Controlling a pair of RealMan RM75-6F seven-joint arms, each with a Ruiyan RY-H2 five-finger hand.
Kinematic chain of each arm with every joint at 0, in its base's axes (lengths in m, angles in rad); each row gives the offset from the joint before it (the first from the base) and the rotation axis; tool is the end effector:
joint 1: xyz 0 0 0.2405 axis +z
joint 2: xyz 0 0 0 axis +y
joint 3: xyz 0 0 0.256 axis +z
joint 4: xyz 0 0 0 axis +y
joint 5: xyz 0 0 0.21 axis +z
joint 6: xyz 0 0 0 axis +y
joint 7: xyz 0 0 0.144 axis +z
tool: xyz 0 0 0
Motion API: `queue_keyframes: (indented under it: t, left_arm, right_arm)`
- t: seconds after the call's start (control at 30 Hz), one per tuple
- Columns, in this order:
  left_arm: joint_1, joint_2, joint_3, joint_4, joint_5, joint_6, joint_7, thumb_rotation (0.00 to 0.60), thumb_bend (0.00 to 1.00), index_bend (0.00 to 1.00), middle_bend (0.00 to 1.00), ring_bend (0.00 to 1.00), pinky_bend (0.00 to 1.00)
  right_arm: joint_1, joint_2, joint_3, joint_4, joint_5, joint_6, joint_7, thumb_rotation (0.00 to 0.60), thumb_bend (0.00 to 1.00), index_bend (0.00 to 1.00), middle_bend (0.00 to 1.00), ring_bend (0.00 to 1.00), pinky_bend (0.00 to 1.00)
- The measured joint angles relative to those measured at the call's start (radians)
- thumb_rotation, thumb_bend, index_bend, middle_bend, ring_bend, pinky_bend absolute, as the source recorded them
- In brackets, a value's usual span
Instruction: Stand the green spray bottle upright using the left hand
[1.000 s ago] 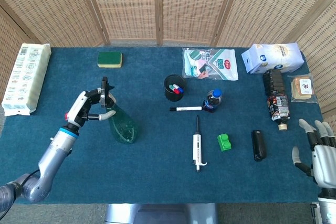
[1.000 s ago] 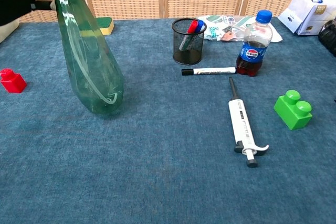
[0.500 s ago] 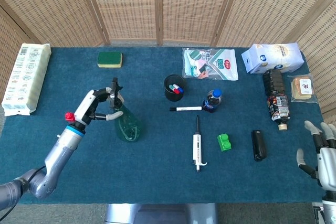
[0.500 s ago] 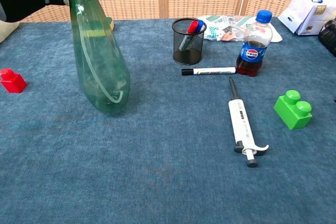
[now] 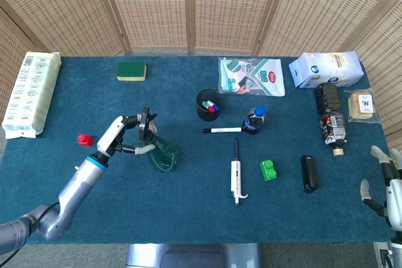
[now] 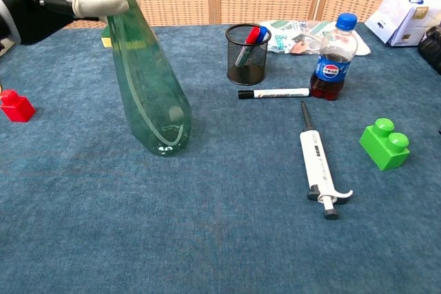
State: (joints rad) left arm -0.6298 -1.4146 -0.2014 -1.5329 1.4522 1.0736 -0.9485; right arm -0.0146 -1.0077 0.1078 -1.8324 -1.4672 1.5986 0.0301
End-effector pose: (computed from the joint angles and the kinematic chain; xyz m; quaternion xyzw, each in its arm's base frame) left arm -0.1505 0.3309 0.0401 -0.4669 -0.6442 -0.5971 0.1023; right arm -0.2854 -0.1600 0.1989 0.5087 -0.4091 0.4457 0.6126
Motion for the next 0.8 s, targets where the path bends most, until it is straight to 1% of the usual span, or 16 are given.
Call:
queue_keyframes:
  t: [0.1, 0.2, 0.3, 0.43, 0.67, 0.8]
  left_arm:
    - [0.008, 0.0, 0.014, 0.006, 0.015, 0.014, -0.002, 0.6, 0.28, 0.54, 0.5, 0.4, 0.54]
    - [0.015, 0.004, 0.024, 0.008, 0.018, 0.02, -0.003, 0.6, 0.27, 0.51, 0.48, 0.38, 0.53]
    - [0.016, 0.009, 0.029, 0.008, 0.018, 0.015, 0.002, 0.6, 0.27, 0.49, 0.46, 0.36, 0.5]
    - [0.016, 0.011, 0.034, 0.008, 0.021, 0.016, 0.005, 0.6, 0.27, 0.47, 0.43, 0.32, 0.51]
    - [0.015, 0.018, 0.044, 0.004, 0.028, 0.015, 0.022, 0.6, 0.27, 0.4, 0.34, 0.23, 0.44]
    - [0.014, 0.026, 0.05, -0.002, 0.033, 0.014, 0.032, 0.6, 0.27, 0.37, 0.29, 0.18, 0.38]
  right_arm:
    - [0.001, 0.0, 0.001, 0.0, -0.002, -0.001, 0.0, 0.6, 0.56, 0.1, 0.22, 0.05, 0.06]
    - [0.002, 0.0, 0.002, -0.002, -0.004, -0.001, 0.001, 0.6, 0.56, 0.09, 0.22, 0.05, 0.06]
    - [0.0, 0.001, 0.001, -0.004, -0.006, 0.002, 0.0, 0.6, 0.56, 0.09, 0.22, 0.05, 0.06]
    - [-0.003, 0.002, 0.001, -0.005, -0.008, 0.007, 0.0, 0.6, 0.56, 0.09, 0.22, 0.05, 0.06]
    - [-0.006, 0.004, 0.001, -0.007, -0.014, 0.015, 0.003, 0.6, 0.56, 0.09, 0.22, 0.05, 0.06]
    - [-0.008, 0.005, 0.001, -0.008, -0.017, 0.017, 0.007, 0.6, 0.56, 0.09, 0.22, 0.05, 0.06]
